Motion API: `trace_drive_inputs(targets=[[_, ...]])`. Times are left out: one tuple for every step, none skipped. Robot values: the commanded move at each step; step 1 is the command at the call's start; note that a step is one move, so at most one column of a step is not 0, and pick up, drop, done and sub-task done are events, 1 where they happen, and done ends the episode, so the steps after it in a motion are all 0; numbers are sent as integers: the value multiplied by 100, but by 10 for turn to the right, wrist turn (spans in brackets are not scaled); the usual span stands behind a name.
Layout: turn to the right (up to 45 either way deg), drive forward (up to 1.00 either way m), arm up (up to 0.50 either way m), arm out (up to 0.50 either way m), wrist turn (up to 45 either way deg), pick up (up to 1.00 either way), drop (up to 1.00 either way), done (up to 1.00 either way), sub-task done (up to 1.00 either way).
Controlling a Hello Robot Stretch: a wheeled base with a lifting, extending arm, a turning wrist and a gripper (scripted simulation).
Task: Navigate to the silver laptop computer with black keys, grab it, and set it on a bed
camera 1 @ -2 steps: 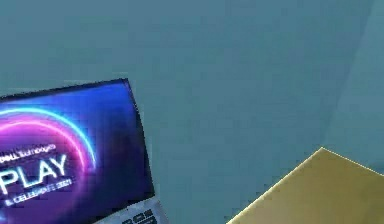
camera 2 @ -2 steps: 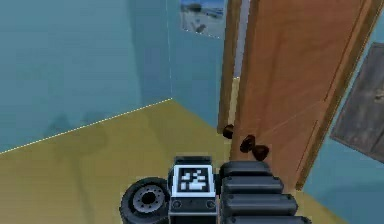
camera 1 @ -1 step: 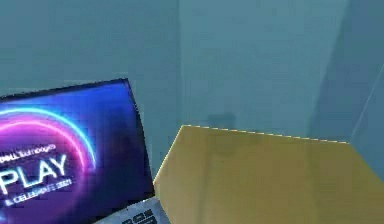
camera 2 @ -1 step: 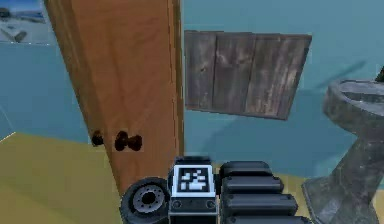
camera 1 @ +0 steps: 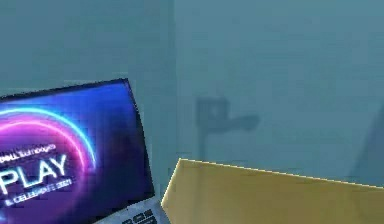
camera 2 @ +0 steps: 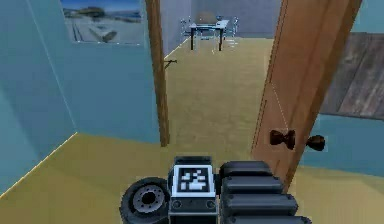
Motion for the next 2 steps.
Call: trace_drive_inputs(targets=[[450, 0, 0, 0, 0, 0, 0, 0, 0], [300, 0, 0, 0, 0, 0, 0, 0, 0]])
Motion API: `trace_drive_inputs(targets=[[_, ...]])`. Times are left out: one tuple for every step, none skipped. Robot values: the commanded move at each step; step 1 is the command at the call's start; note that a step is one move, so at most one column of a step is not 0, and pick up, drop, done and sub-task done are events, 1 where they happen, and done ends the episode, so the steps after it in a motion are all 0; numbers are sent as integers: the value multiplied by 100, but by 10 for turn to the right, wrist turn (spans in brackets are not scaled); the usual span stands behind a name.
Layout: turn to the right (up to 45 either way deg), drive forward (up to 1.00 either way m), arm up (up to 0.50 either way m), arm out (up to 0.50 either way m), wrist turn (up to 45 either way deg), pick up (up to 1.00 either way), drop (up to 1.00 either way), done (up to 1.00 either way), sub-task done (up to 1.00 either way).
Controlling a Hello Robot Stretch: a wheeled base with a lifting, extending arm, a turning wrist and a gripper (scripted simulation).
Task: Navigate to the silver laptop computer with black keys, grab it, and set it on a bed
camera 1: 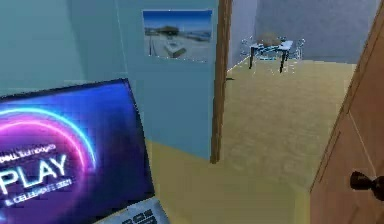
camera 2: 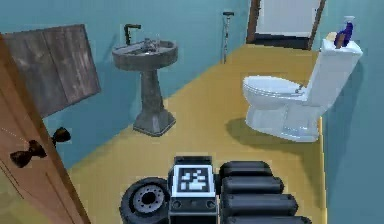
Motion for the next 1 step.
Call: trace_drive_inputs(targets=[[0, 55, 0, 0, 0, 0, 0, 0, 0]])
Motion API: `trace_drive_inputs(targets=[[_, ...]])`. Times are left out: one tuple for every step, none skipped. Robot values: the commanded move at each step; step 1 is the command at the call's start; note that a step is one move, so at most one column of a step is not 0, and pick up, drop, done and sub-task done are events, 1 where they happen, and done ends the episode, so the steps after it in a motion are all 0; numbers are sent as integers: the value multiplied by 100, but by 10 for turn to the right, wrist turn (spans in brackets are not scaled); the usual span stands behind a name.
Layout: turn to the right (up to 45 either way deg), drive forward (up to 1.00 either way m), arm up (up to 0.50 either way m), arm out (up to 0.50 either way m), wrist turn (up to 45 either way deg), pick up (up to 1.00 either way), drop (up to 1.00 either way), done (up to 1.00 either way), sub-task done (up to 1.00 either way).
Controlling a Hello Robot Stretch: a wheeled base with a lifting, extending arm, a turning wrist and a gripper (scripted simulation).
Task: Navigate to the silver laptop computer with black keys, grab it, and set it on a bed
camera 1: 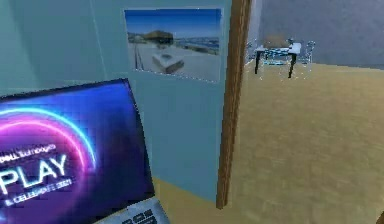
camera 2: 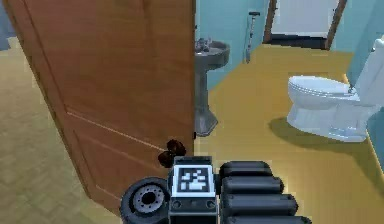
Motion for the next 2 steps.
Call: trace_drive_inputs(targets=[[240, 0, 0, 0, 0, 0, 0, 0, 0], [0, 10, 0, 0, 0, 0, 0, 0, 0]])
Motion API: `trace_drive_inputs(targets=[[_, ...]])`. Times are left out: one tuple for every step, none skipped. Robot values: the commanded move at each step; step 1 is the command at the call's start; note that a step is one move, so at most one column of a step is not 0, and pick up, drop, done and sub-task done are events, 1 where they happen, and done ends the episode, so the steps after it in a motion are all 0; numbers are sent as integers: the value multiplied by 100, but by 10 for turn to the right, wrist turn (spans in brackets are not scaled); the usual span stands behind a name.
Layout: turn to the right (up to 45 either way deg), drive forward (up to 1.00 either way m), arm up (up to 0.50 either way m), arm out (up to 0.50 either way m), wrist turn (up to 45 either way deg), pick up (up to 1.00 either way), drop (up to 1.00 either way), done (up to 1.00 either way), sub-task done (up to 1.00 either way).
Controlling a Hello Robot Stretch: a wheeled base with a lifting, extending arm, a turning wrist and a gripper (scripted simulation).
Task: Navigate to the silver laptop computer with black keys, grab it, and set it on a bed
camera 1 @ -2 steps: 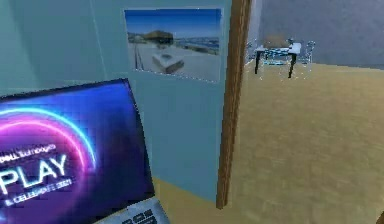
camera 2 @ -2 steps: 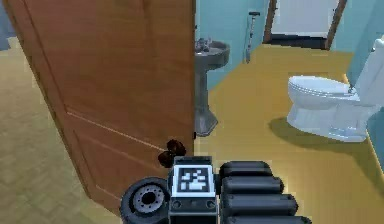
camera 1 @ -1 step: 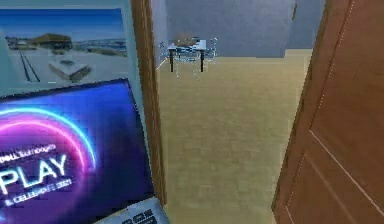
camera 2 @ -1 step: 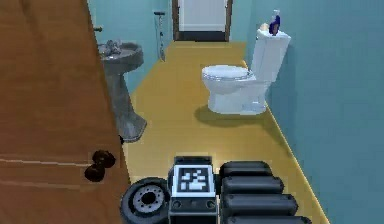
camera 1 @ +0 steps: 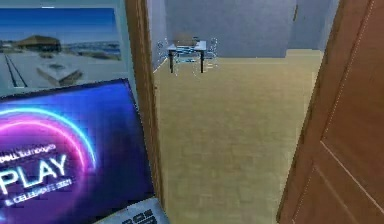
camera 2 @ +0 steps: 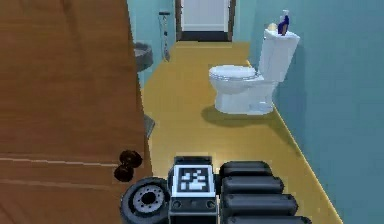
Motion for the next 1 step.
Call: trace_drive_inputs(targets=[[120, 0, 0, 0, 0, 0, 0, 0, 0]])
